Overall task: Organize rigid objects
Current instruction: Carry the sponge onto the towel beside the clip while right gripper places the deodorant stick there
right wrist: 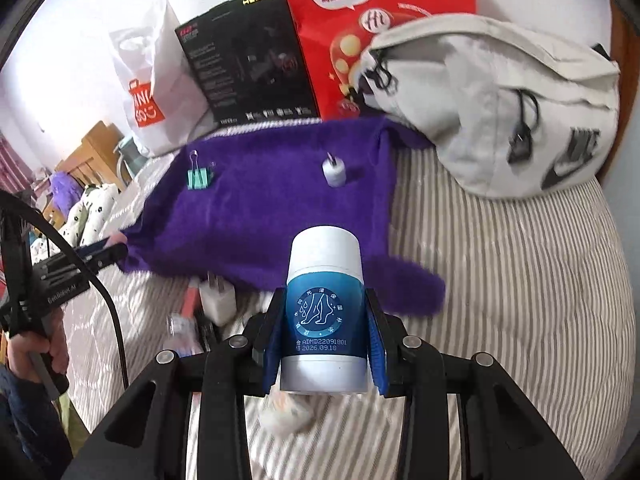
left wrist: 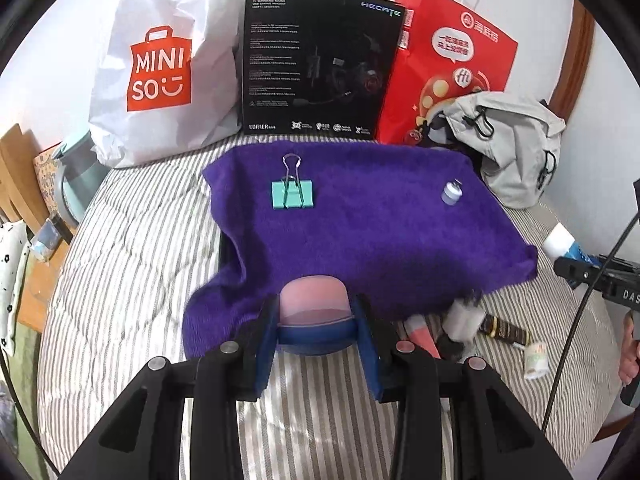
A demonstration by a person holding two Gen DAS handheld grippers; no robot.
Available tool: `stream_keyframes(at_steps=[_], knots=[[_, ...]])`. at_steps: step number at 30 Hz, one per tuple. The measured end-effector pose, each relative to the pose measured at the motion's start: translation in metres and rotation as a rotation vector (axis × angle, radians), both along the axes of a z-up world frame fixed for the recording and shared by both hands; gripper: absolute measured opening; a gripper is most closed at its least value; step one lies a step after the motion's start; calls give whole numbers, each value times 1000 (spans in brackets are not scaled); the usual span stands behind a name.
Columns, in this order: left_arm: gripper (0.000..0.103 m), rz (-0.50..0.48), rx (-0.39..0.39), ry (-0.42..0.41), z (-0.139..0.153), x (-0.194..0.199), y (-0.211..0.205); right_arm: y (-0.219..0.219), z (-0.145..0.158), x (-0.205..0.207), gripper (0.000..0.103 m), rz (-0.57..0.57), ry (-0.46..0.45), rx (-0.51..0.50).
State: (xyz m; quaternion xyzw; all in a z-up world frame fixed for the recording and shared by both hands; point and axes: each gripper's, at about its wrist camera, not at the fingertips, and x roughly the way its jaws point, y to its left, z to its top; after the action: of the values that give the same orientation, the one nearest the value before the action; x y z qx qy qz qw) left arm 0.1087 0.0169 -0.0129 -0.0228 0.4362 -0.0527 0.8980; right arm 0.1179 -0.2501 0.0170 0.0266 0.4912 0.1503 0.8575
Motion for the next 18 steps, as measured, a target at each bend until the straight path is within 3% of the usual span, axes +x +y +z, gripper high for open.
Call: stream_keyframes(at_steps=[10,18], knots=[[35,15,-1,27,-10,26,8,25,-37,76,36,0,39,-28],[35,16,-3,46,-17,41,14,41,-64,102,36,1,63,-77]])
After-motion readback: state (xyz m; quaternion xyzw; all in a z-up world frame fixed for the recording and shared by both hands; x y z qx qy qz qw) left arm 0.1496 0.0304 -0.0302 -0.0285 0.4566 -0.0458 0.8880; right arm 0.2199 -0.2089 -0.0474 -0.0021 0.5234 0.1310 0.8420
